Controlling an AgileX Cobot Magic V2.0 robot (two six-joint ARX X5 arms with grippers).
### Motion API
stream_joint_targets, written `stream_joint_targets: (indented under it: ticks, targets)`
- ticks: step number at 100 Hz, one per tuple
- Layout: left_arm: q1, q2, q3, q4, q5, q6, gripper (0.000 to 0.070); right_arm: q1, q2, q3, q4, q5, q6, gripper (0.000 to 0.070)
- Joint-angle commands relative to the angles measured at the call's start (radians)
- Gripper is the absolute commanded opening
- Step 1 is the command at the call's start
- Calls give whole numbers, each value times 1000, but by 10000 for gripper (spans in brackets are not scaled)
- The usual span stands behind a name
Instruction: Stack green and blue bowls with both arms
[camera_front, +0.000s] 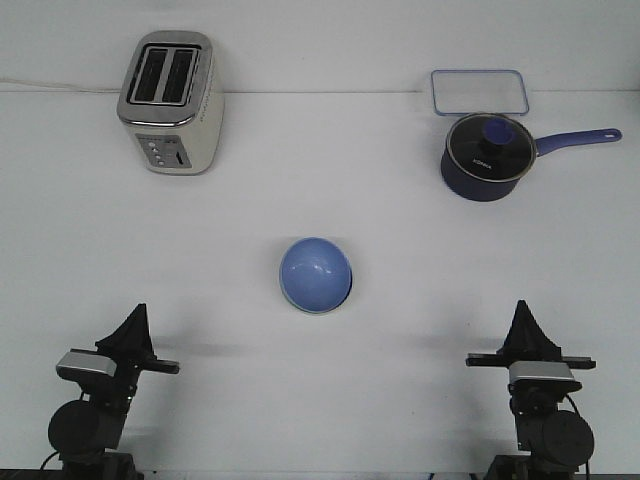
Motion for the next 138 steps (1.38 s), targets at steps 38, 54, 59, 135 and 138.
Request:
stream_joint_targets:
  ticks: [38,54,59,135,138]
  targets:
    - [0,-2,-20,11,1,-1,10,1,0,-39,44,3,44,0]
    - [0,-2,-20,11,2,-1,10,1,0,-39,44,3,44,0]
    - [0,-2,-20,11,2,-1,10,1,0,-39,44,3,44,0]
    - [0,-2,-20,11,2,-1,10,1,0,-39,44,3,44,0]
    - [0,-2,-20,11,2,-1,10,1,0,-39,44,3,44,0]
